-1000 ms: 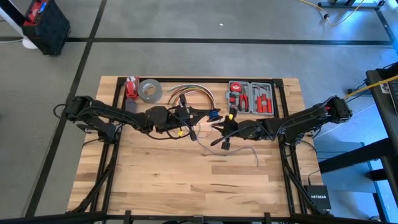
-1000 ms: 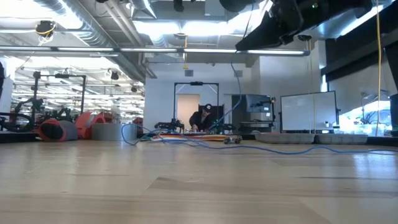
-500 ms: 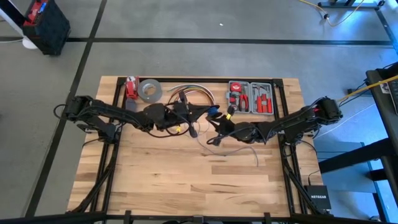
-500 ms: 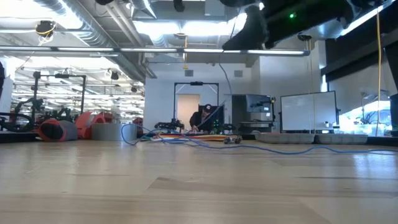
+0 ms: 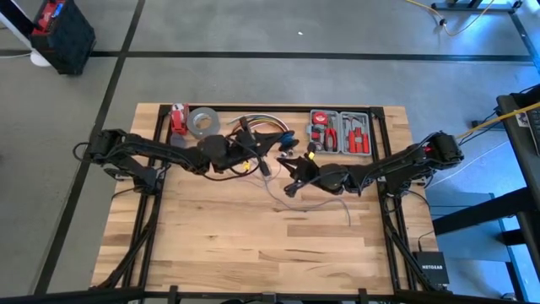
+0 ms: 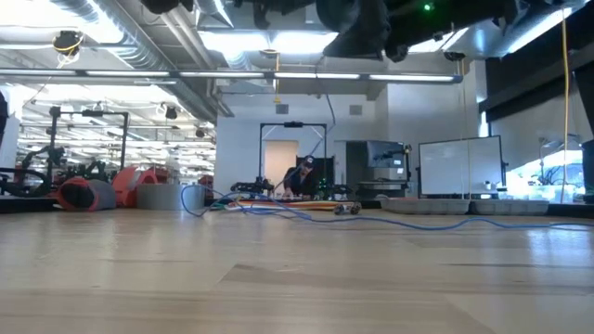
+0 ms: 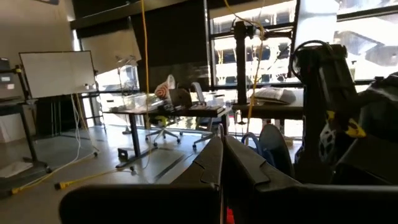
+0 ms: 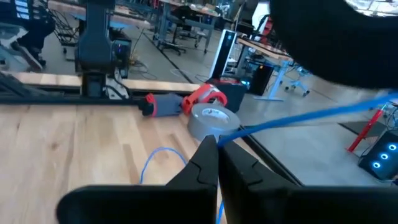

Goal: Coil cords
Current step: Coil the blue wire on the black spool

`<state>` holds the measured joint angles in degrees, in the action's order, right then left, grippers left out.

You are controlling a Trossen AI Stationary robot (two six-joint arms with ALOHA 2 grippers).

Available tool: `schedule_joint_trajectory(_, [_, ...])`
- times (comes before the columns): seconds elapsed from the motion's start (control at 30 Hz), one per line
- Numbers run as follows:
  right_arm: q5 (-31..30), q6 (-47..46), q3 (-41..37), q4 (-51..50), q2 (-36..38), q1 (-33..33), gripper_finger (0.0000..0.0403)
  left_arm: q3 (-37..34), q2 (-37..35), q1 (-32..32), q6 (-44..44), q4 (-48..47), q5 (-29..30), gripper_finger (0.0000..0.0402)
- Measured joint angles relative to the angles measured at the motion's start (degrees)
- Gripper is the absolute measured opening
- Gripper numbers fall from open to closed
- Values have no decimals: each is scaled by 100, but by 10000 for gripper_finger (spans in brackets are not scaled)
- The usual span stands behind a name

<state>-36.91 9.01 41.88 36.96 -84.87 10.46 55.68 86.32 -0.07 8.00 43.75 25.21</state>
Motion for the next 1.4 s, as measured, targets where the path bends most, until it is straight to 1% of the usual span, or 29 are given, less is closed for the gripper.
schedule_joint_trajectory(0.13, [2,59,275,-92,-187,0,4,0,2,72,-20,-89,-3,0])
schedule_joint_trajectory(0.27, [-31,208,565,-475,-357,0,5,0,3,100,18,-370,-1,0])
schedule_joint_trajectory(0.43, [-202,193,630,-602,-347,0,24,0,4,14,113,-955,-3,0])
schedule_joint_trajectory(0.53, [-422,184,630,-881,-326,65,46,2,4,-102,143,-1248,20,0])
schedule_joint_trajectory(0.73, [-518,127,628,-2206,144,568,113,2,-64,-240,199,-1364,-26,0])
schedule_joint_trajectory(0.87, [-415,-239,632,-3251,339,845,144,2,-94,-272,245,-1363,-22,0])
schedule_joint_trajectory(0.93, [-401,-527,553,-3502,316,868,150,2,-98,-272,201,-1325,-24,0])
schedule_joint_trajectory(1.07, [-398,-716,80,-3144,212,777,148,2,-99,-270,158,-1328,-17,0])
schedule_joint_trajectory(1.17, [-391,-722,-404,-2371,206,745,143,2,-101,-271,143,-1321,-19,0])
schedule_joint_trajectory(1.27, [-66,-683,-794,-1536,206,714,139,2,-101,-270,143,-1317,-18,0])
schedule_joint_trajectory(1.33, [308,-680,-941,-1007,173,599,136,2,-101,-270,143,-1316,-17,0])
schedule_joint_trajectory(1.4, [502,-722,-1058,-636,116,433,133,2,-101,-270,142,-1317,-17,0])
